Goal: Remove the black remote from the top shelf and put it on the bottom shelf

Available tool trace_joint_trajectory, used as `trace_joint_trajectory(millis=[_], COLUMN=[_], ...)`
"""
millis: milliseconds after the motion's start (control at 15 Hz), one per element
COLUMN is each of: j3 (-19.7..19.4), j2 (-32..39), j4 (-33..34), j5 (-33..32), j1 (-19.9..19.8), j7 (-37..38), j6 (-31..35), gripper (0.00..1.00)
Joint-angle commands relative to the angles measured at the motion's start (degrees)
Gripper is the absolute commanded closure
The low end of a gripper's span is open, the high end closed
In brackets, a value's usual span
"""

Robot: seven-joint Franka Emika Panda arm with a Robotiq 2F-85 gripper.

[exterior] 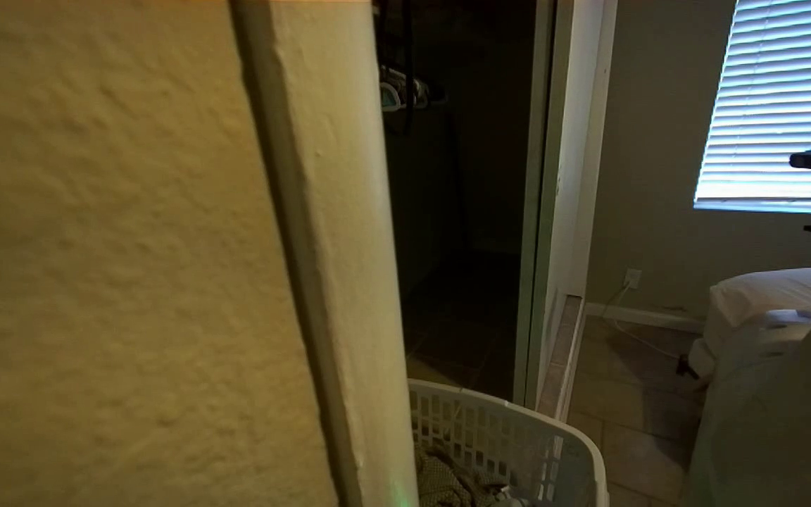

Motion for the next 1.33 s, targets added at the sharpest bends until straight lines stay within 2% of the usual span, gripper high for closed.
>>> trace_joint_trajectory(millis=[0, 600, 1267], j3=[-3.04, -7.75, -10.37], j2=[-5.35, -12.90, -21.31], j4=[-6.37, -14.99, -23.74], j5=[2.88, 5.38, 4.65], j1=[2.71, 7.83, 9.37], j7=[-4.58, -10.45, -9.54], j6=[2.52, 6.25, 6.27], gripper=[0.69, 0.69, 0.69])
